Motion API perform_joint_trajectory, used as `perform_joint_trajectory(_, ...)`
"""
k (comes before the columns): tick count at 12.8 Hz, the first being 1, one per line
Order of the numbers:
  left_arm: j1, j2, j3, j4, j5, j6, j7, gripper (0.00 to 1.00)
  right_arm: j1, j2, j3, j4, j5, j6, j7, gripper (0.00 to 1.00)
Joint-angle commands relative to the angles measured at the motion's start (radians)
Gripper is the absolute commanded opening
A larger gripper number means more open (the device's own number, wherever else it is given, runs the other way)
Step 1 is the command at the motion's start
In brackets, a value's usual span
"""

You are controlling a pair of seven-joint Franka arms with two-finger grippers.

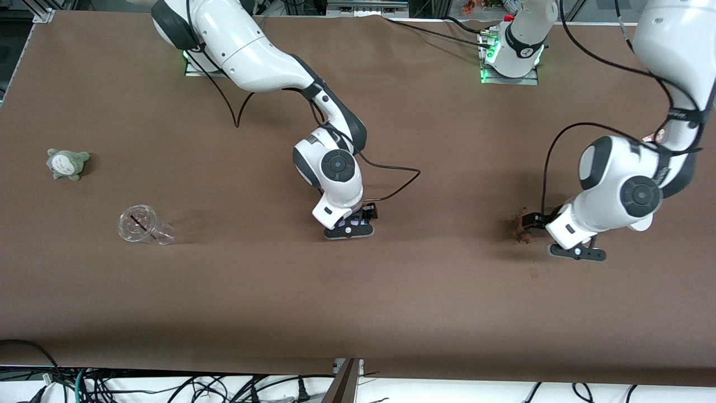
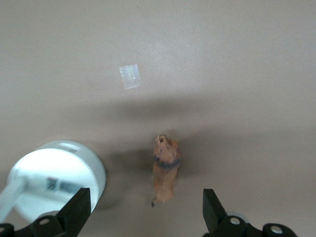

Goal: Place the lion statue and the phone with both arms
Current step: 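Set the lion by the lamp while the right gripper lifts the phone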

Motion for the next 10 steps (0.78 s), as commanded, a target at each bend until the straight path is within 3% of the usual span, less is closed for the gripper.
perform_joint_trajectory(1,-0.018,-0.021,-0.040,0.155,0.018,-0.209,-0.012,1.00,0.004,0.025,-0.005,0.030,-0.011,0.009,-0.007,1.00)
perform_joint_trajectory(3,-0.016,-0.024,-0.067,0.290,0.017,-0.338,-0.012,1.00,0.005,0.032,-0.005,0.030,-0.011,0.009,-0.004,1.00)
perform_joint_trajectory(8,-0.004,-0.081,-0.058,0.470,0.001,-0.516,-0.009,1.00,0.006,0.032,-0.005,0.030,-0.011,0.010,0.002,0.98)
perform_joint_trajectory(9,-0.004,-0.082,-0.060,0.497,0.001,-0.536,-0.012,1.00,0.005,0.032,-0.005,0.029,-0.011,0.010,-0.002,0.81)
perform_joint_trajectory(10,-0.003,-0.084,-0.057,0.522,0.003,-0.552,-0.013,1.00,0.004,0.030,-0.005,0.030,-0.005,0.010,0.001,0.42)
